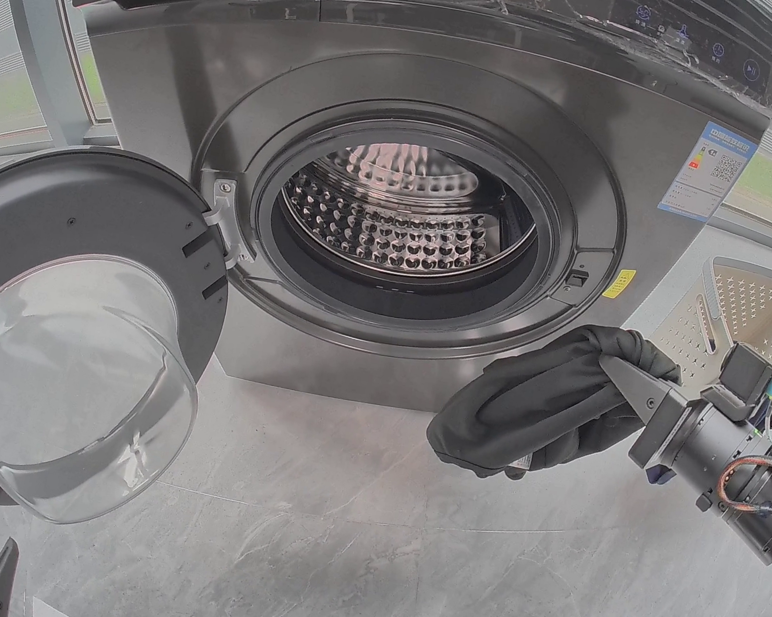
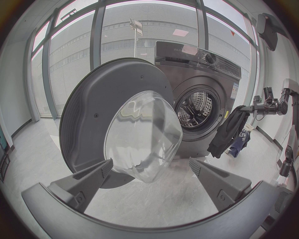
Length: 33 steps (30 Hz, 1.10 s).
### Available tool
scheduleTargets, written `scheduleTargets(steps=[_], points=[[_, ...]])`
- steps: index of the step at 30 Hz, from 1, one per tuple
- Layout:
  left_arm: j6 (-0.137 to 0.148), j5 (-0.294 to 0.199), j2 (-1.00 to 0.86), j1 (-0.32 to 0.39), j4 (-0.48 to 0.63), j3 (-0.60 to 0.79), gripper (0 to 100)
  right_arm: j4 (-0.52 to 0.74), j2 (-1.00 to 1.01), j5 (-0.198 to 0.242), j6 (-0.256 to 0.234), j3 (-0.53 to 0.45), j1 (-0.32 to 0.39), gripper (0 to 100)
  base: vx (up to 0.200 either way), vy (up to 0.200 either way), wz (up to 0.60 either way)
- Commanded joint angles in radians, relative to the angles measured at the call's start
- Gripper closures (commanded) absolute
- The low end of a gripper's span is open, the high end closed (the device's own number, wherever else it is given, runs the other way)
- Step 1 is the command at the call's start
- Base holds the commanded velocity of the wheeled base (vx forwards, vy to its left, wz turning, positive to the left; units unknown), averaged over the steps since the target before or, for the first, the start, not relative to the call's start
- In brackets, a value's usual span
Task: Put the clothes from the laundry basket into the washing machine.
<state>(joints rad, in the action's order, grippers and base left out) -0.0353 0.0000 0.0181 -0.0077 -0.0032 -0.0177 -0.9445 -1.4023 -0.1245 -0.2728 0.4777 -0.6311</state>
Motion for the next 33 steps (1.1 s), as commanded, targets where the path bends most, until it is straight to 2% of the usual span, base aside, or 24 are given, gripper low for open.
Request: scheduleTargets(steps=[1, 5, 7, 11, 14, 15, 24, 26, 29, 30, 32, 33], points=[[0.000, 0.000, -0.017, 0.000, 0.000, 0.016, 0, 0.000, -0.004, 0.000, -0.003, -0.004, -0.007, 100, 0.000, 0.000, 0.00], [0.003, 0.000, -0.017, 0.000, -0.001, 0.016, 0, 0.000, -0.006, 0.000, -0.003, -0.007, -0.007, 100, 0.000, 0.000, 0.00], [0.003, -0.002, -0.017, 0.000, 0.000, 0.018, 0, 0.000, -0.006, 0.003, -0.002, -0.004, -0.007, 100, -0.200, -0.200, 0.00], [0.005, 0.000, -0.017, 0.000, -0.001, 0.018, 0, 0.000, -0.006, 0.042, 0.000, 0.004, -0.009, 100, -0.050, -0.050, 0.00], [0.034, 0.011, -0.018, 0.002, 0.000, 0.018, 0, 0.000, -0.017, 0.048, 0.000, 0.027, -0.010, 100, 0.000, 0.000, 0.00], [0.034, 0.011, -0.018, 0.002, 0.000, 0.018, 0, 0.000, -0.017, 0.048, 0.000, 0.027, -0.010, 100, 0.000, 0.000, 0.00], [0.043, 0.006, -0.018, 0.002, -0.003, 0.018, 0, -0.002, -0.142, 0.035, -0.005, 0.159, -0.070, 100, 0.000, 0.000, 0.00], [0.054, 0.008, -0.018, 0.002, -0.004, 0.018, 0, -0.005, -0.172, 0.034, -0.009, 0.191, -0.078, 100, 0.000, 0.000, 0.00], [0.037, 0.002, -0.018, 0.003, -0.060, -0.008, 0, -0.036, -0.202, 0.025, -0.017, 0.230, -0.099, 100, 0.000, 0.000, 0.00], [0.022, -0.032, 0.002, 0.000, -0.118, -0.100, 0, -0.065, -0.227, 0.011, -0.023, 0.256, -0.114, 100, 0.000, 0.000, 0.00], [0.020, -0.101, 0.048, -0.009, -0.109, -0.136, 0, -0.086, -0.248, 0.008, -0.032, 0.274, -0.119, 100, 0.000, 0.000, 0.00], [0.020, -0.176, 0.097, -0.014, -0.095, -0.136, 0, -0.103, -0.265, 0.009, -0.037, 0.288, -0.121, 100, 0.000, 0.000, 0.00]])
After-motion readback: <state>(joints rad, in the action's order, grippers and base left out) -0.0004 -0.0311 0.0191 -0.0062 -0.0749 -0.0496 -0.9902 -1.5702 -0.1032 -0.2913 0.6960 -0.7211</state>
